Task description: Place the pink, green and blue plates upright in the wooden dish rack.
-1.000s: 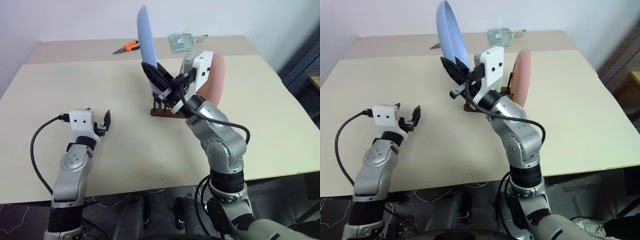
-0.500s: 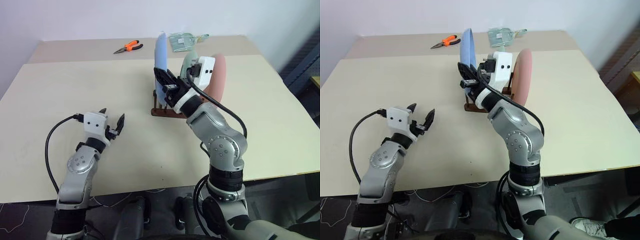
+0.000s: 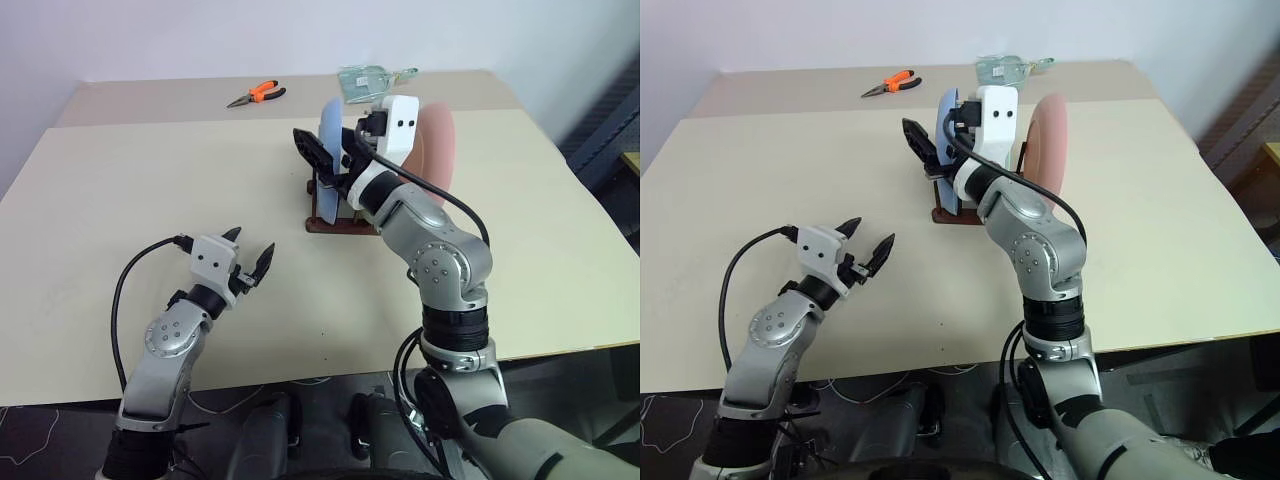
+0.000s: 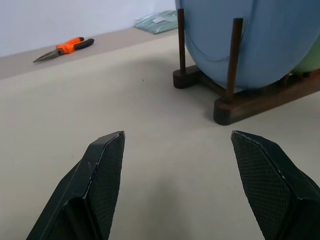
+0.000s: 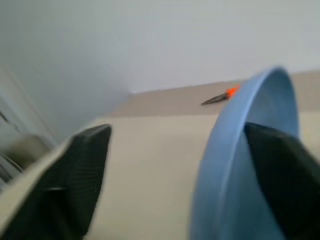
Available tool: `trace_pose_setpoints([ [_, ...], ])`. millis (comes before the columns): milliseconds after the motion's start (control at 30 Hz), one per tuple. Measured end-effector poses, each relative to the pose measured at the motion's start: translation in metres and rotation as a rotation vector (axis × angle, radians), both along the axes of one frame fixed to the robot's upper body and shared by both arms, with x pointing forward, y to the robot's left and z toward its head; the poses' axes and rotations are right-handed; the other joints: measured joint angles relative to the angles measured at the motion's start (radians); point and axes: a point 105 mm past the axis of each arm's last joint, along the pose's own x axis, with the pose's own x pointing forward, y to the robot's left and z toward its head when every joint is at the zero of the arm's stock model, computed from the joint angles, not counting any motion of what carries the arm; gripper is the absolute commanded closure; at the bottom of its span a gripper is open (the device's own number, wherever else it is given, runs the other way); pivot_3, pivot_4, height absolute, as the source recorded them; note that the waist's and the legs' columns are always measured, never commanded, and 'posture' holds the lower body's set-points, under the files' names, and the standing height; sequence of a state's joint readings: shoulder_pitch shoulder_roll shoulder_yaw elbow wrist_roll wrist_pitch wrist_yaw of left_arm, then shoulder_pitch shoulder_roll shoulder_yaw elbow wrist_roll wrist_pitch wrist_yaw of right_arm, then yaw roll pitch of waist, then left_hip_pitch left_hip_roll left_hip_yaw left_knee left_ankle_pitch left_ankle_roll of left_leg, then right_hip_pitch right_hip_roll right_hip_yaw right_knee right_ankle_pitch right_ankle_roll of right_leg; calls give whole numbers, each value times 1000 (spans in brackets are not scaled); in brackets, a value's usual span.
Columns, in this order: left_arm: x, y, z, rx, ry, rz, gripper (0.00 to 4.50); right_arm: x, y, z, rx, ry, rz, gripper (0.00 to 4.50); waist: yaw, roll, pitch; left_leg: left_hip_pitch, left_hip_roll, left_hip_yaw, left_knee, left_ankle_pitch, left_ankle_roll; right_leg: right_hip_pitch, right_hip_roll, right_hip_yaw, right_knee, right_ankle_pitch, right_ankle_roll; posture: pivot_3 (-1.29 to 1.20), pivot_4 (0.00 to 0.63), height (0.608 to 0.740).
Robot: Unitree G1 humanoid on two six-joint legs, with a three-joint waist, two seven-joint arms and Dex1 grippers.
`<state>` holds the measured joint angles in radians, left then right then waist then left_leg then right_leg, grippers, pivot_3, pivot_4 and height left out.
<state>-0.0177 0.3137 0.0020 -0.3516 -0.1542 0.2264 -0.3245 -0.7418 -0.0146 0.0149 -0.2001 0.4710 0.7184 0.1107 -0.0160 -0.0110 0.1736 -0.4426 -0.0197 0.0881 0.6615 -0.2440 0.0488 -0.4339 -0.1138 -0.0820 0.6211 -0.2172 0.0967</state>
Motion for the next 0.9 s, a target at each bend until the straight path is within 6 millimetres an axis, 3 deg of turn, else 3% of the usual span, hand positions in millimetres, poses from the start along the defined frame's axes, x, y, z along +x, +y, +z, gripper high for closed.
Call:
trace_pose_setpoints([
  [300, 0, -7, -1, -2, 2, -23, 1022, -1, -6, 9, -331, -260, -59, 419, 1, 0, 0, 0, 0, 0, 1, 0, 1, 0, 1, 0, 0, 0, 0, 0, 150, 740],
  [400, 1, -9, 0, -3, -2, -30, 1022, -1, -15, 22, -450, -396, -115, 419, 3, 0, 0, 0, 0, 0, 2, -1, 2, 1, 1, 0, 0, 0, 0, 0, 150, 740],
  [567, 3, -10, 1, -4, -9, -36, 1022, -1, -40, 40, -469, -466, -153, 419, 4, 0, 0, 0, 0, 0, 2, -1, 2, 2, 0, 0, -1, 0, 0, 0, 150, 740],
  [800, 6, -10, -5, 5, 7, -43, 1022, -5, -68, 36, -469, -472, -146, 419, 6, 1, 0, 0, 0, 0, 2, -2, 4, 2, -1, 0, -1, 0, 1, 0, 150, 740],
  [867, 7, -7, -4, 7, -2, -34, 1022, -11, -86, 45, -475, -518, -176, 419, 7, 1, 0, 0, 0, 0, 2, -3, 5, 2, -1, 0, -2, 0, 1, 0, 150, 740],
  [900, 10, -4, -3, 17, -10, -27, 1022, -16, -105, 46, -485, -518, -189, 419, 14, 0, 0, 0, 0, -1, 3, -3, 6, 4, -1, -2, -4, 0, 1, 0, 150, 740],
])
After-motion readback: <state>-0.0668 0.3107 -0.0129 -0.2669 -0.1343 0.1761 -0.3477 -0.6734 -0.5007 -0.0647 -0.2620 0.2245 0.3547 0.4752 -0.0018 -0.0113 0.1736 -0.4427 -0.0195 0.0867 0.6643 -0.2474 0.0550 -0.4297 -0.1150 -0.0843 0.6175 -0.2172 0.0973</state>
